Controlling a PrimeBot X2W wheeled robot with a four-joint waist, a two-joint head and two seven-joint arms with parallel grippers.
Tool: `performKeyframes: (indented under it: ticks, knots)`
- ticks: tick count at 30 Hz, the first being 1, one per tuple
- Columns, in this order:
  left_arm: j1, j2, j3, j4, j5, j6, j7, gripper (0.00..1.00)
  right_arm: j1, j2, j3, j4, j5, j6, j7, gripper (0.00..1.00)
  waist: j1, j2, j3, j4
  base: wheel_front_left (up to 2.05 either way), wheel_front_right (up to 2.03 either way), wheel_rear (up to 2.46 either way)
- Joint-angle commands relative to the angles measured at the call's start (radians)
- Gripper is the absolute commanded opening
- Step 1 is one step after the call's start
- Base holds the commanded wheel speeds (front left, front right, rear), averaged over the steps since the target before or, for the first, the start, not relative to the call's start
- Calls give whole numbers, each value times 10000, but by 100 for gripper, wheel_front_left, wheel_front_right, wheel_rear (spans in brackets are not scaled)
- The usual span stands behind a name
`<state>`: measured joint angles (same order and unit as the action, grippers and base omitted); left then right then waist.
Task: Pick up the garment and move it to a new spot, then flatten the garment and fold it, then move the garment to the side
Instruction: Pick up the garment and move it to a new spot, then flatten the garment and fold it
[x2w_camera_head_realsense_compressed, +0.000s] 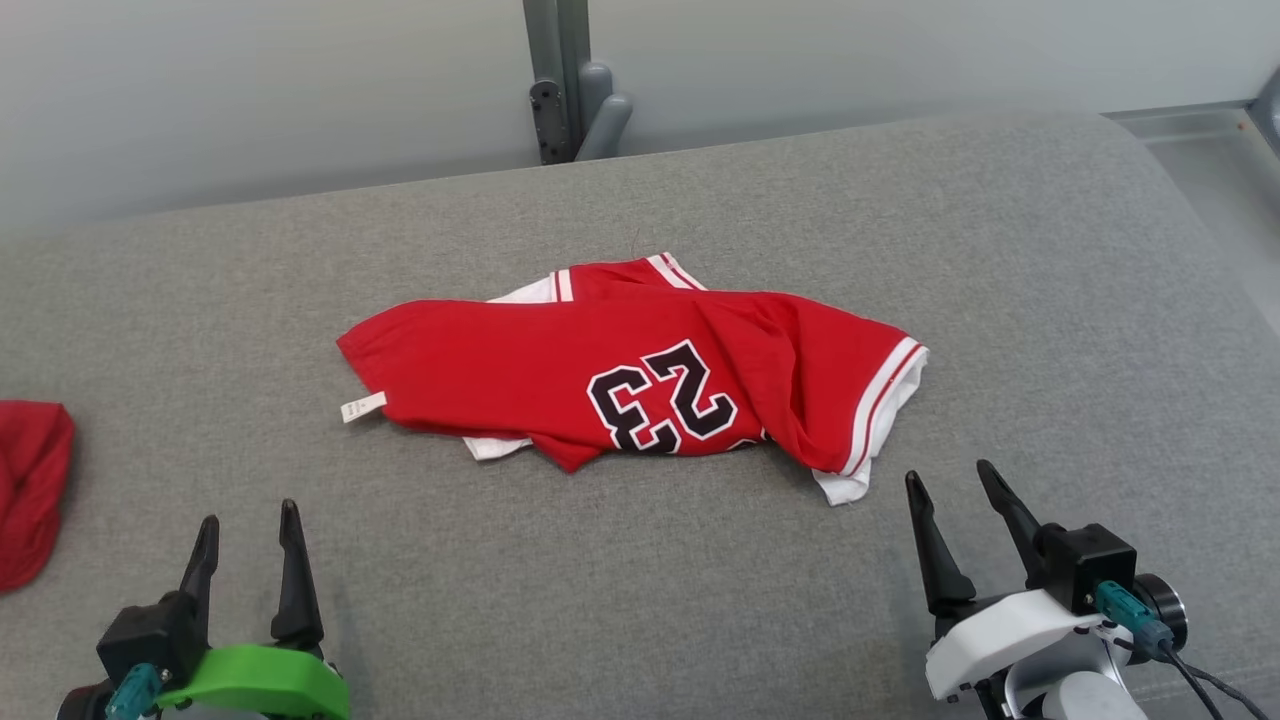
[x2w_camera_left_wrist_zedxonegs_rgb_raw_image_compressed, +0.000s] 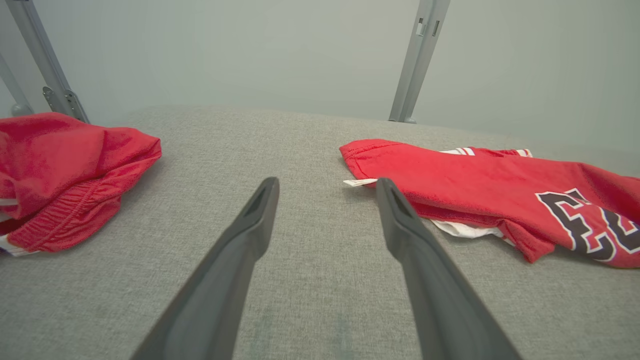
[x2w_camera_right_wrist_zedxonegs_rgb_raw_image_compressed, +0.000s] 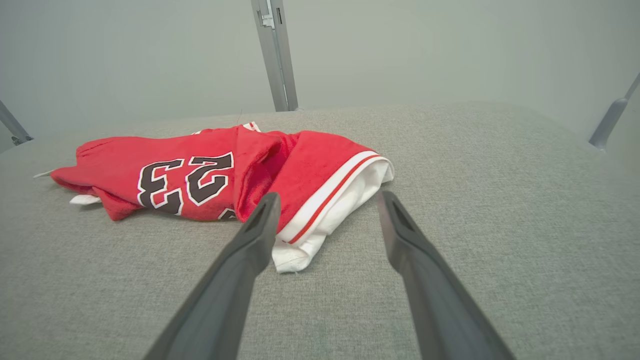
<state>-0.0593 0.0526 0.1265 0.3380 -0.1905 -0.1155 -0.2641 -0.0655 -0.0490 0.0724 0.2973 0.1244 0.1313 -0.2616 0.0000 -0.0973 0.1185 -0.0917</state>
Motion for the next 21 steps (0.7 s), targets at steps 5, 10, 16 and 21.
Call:
performKeyframes:
  ticks: [5,10,16,21]
  knots:
    - [811,-22,-173,-235,14,-52,-6,100,271,-30,-41,-1,-30,-10,-28,100,0,-1,-232,426,0,0,0]
    - [1195,-9,-507,-308,-267,71,-6,100,260,-28,13,63,-6,-10,-28,100,0,-1,-212,538,0,0,0]
    - [1095,-9,-923,-362,-385,172,-6,100,242,-58,60,106,-21,-10,-28,100,0,-1,-48,697,0,0,0]
    - [878,-10,-1252,-386,-486,188,-6,100,-46,-124,265,197,22,-10,-28,100,0,-1,271,940,0,0,0]
